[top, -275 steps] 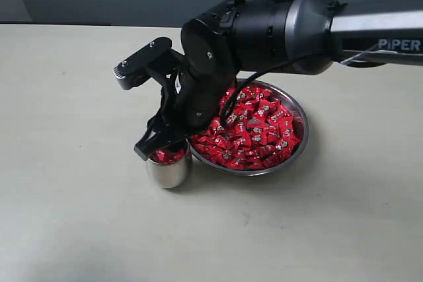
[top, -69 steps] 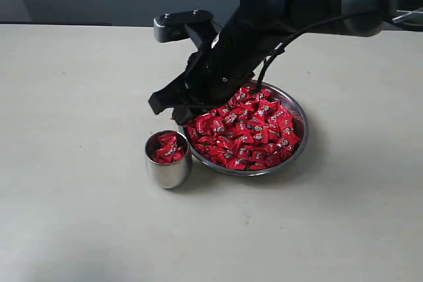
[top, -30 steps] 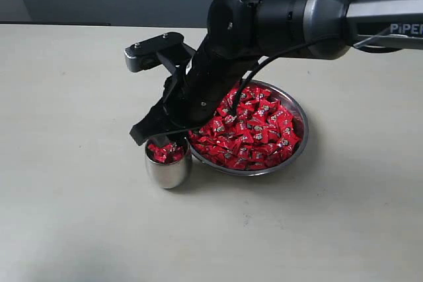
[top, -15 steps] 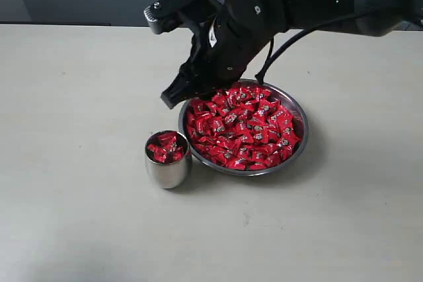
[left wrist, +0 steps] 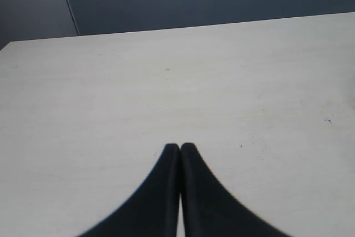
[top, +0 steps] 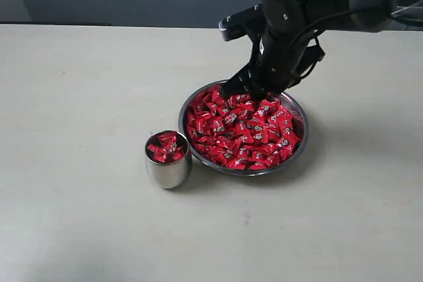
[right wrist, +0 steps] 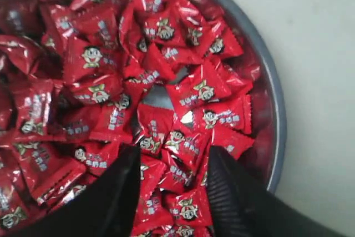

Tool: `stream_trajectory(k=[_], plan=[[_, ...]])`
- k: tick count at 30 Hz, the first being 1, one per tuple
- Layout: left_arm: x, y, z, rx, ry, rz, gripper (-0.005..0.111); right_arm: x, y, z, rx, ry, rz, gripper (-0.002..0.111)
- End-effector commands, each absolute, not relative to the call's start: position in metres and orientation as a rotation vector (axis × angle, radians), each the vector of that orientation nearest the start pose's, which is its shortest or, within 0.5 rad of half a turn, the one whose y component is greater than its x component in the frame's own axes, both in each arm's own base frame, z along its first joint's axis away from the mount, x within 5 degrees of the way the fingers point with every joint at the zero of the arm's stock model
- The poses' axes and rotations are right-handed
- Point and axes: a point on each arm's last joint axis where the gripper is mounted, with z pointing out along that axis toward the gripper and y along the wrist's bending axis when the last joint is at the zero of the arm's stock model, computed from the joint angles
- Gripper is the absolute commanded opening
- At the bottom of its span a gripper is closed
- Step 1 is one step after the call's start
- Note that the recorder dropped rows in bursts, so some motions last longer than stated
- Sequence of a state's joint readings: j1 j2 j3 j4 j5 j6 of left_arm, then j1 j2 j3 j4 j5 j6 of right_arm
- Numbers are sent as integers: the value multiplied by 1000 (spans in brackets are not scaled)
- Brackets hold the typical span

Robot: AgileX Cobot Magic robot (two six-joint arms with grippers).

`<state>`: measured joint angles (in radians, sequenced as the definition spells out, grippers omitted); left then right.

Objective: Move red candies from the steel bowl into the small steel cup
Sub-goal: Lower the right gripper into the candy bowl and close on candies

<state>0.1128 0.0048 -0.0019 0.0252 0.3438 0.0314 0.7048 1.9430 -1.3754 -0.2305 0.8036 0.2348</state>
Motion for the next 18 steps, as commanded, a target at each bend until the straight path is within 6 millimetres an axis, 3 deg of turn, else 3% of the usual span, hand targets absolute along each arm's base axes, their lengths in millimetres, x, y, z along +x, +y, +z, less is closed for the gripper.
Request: stream_trajectory(k=[1,6,18], plan=[[53,7,183,-54,1819,123,0,314,247,169,-831,2756,-68,39],[53,7,183,-54,1819,123,0,312,250,151,-880,2809,-49,39],[53,7,183,-54,1819,123,0,311,261,151,-933,2768,118,39]])
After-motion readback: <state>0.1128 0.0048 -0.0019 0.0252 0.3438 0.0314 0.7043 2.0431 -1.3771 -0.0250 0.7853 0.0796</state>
